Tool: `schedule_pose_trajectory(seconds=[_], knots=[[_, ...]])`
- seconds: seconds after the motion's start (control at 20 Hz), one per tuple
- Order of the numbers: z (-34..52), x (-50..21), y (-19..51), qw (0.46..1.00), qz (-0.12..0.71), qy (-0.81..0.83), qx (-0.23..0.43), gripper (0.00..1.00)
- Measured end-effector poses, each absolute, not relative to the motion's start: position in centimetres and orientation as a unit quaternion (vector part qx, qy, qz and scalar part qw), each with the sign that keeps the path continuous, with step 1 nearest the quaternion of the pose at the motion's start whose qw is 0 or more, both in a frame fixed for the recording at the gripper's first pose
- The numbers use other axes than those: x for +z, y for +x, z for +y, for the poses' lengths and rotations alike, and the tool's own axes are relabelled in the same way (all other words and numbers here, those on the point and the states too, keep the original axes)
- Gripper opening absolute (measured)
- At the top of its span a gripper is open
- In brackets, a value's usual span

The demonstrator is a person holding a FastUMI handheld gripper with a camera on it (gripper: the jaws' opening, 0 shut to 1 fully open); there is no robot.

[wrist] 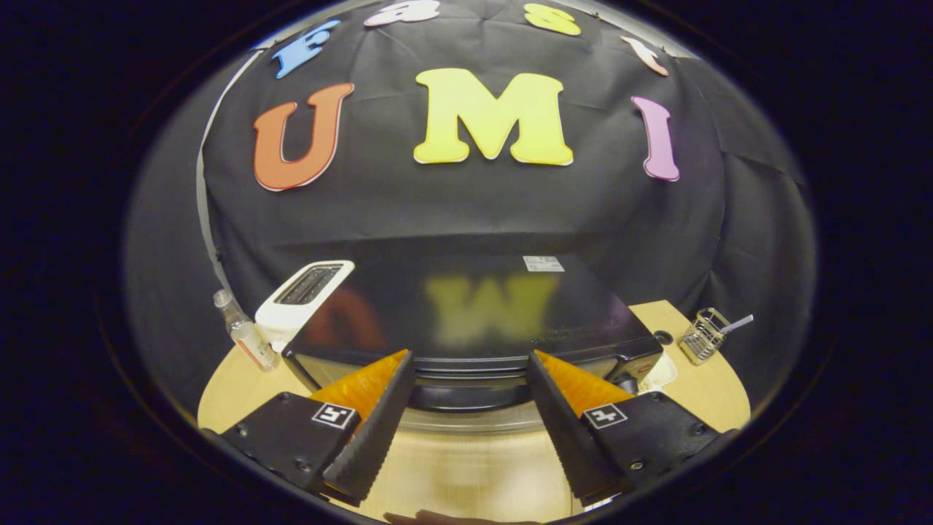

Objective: Open the toaster oven, put the food inside, and close the toaster oven door.

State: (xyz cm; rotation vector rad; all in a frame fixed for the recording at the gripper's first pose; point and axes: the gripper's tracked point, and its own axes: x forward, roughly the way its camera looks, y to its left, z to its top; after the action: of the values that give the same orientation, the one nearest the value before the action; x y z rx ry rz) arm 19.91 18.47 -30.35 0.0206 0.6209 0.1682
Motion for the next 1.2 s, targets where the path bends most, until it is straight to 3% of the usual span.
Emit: schedule_pose_trajectory(seconds=[0.45,1.2], knots=[[17.6,-30.3,15.5,0.951,0.296,0.0,0.087,0.98],[15.7,-34.9,5.7,0.932,0.35,-0.021,0.089,0.98]])
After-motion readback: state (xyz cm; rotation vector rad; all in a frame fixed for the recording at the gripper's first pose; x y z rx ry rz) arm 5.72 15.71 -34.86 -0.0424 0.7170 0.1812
